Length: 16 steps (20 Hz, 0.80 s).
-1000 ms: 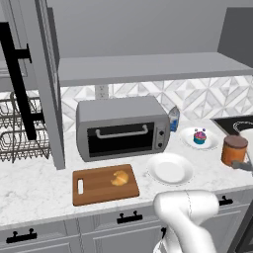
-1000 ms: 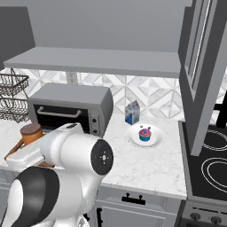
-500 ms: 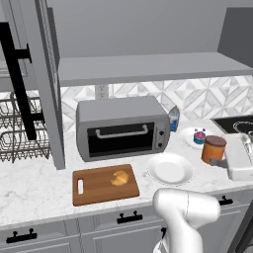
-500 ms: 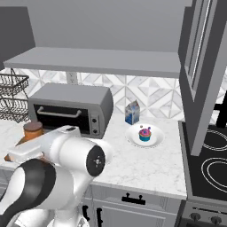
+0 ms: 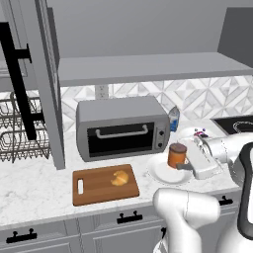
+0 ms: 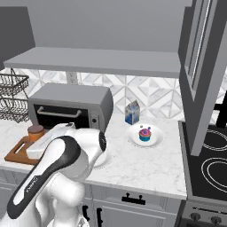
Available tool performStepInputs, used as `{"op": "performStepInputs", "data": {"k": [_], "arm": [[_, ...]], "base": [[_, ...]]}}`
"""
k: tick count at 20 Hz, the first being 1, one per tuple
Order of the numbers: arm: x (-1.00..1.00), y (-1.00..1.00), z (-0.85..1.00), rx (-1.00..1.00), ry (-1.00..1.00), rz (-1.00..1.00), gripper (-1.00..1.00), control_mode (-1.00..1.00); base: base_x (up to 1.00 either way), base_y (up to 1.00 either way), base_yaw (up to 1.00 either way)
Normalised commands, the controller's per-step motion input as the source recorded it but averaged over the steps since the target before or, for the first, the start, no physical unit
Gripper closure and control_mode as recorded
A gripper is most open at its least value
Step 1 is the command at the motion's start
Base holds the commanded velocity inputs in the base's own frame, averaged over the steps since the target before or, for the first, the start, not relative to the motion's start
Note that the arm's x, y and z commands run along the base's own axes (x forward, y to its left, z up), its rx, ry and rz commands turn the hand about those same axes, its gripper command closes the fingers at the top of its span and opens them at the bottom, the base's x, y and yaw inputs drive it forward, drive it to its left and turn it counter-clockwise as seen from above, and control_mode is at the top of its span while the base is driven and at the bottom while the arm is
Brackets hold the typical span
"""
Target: From the different types of pastries on the counter, select a croissant and place it on the cutting board. Then retrieve a jar of jam from the cabinet and place it alongside the croissant on the cutting board.
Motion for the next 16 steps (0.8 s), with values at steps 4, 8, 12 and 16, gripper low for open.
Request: {"op": "performStepInputs", "data": {"k": [4, 8, 12, 16], "arm": [[0.0, 0.81, -0.97, 0.2, -0.37, 0.01, 1.0, -1.0], [0.03, 0.88, -0.91, 0.13, -0.22, 0.0, 1.0, -1.0], [0.15, 0.87, -0.57, 0.02, -0.05, 0.0, 1.0, -1.0], [0.12, 0.24, -0.14, 0.0, 0.0, 0.0, 1.0, -1.0]], "base": [[0.0, 0.0, 0.0], [0.0, 0.0, 0.0], [0.0, 0.0, 0.0], [0.0, 0.0, 0.0]]}}
